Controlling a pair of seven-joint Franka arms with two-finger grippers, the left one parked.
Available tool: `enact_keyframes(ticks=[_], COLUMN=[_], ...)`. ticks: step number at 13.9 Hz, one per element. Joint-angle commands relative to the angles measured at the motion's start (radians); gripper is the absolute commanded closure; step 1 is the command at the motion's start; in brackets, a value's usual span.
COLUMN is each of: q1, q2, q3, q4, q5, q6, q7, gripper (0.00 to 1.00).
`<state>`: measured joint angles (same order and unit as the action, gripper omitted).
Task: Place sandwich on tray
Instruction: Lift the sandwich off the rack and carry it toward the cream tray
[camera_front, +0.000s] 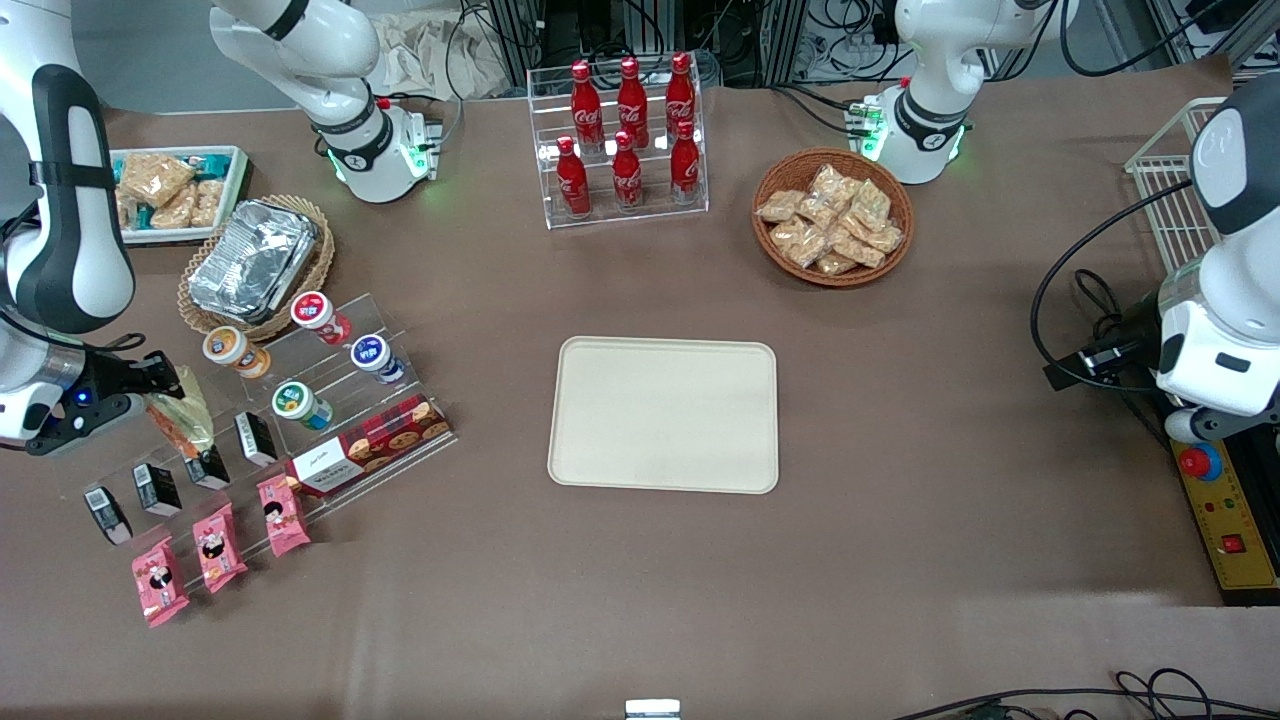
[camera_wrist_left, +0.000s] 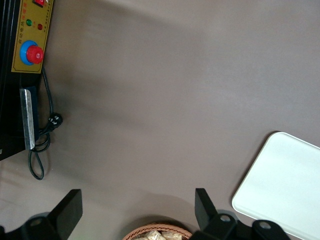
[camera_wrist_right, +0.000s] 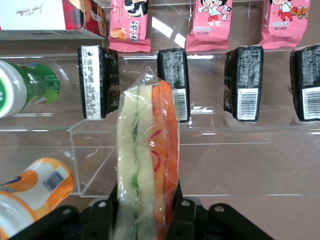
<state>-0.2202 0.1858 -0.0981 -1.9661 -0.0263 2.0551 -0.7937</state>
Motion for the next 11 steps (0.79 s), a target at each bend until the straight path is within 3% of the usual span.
enact_keyframes(ticks=[1, 6, 11], q1=[0.002, 0.074, 0.241], q2=[-0.015, 0.038, 0.031], q3=[0.006, 0.018, 0.026], q4=[0.064, 0.333, 0.351], q5=[-0.008, -0.004, 0.049], q6=[-0.084, -0.312, -0.306], q7=[-0.007, -0.001, -0.013], gripper=[0.64, 0.64, 0.64])
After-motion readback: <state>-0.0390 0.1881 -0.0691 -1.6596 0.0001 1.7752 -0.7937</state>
